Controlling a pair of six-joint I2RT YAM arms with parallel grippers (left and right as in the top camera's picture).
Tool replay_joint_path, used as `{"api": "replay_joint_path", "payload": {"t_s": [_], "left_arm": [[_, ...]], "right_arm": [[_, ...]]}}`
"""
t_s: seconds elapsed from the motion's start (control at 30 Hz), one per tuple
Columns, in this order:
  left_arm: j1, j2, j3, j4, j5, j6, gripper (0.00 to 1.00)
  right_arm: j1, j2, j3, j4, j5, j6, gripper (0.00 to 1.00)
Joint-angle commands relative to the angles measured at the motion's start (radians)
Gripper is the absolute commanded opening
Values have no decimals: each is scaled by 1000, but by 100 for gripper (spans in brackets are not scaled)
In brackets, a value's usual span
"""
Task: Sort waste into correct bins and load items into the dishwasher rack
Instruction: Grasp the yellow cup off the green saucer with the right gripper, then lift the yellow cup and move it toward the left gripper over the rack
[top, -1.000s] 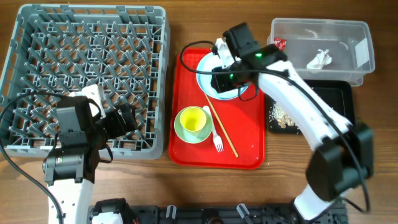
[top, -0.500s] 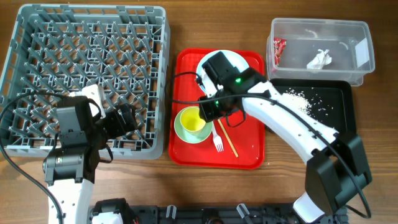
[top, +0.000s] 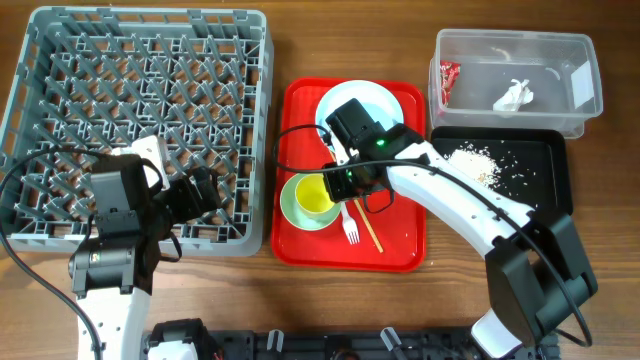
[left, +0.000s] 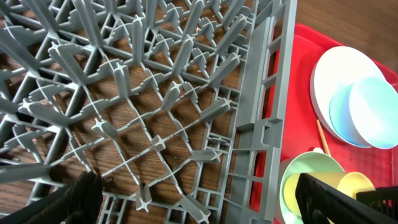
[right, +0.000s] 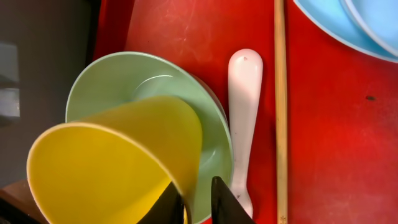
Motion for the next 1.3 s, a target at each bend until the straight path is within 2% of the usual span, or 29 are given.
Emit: {"api": "replay_joint_path", "payload": {"t_s": [0.0, 0.17, 0.47, 0.53, 0.77, 1.1, 1.27], "left_arm": [[-4, 3, 19, 3, 12, -5, 100], [-4, 3, 19, 3, 12, -5, 100], [-4, 3, 19, 3, 12, -5, 100], [-4, 3, 19, 3, 12, -5, 100], [-4, 3, 19, 3, 12, -5, 100], [-4, 3, 19, 3, 12, -6, 100], [-4, 3, 19, 30, 49, -6, 100]], "right_arm": [[4, 6, -5, 5, 13, 8, 13], [4, 6, -5, 5, 5, 8, 9], [4, 6, -33, 21, 5, 8, 9], [4, 6, -33, 25, -14, 6, 4], [3, 3, -13, 51, -63, 7, 4], [-69, -195, 129, -4, -67, -30, 4], [-175, -282, 137, 3, -118, -14, 4]]}}
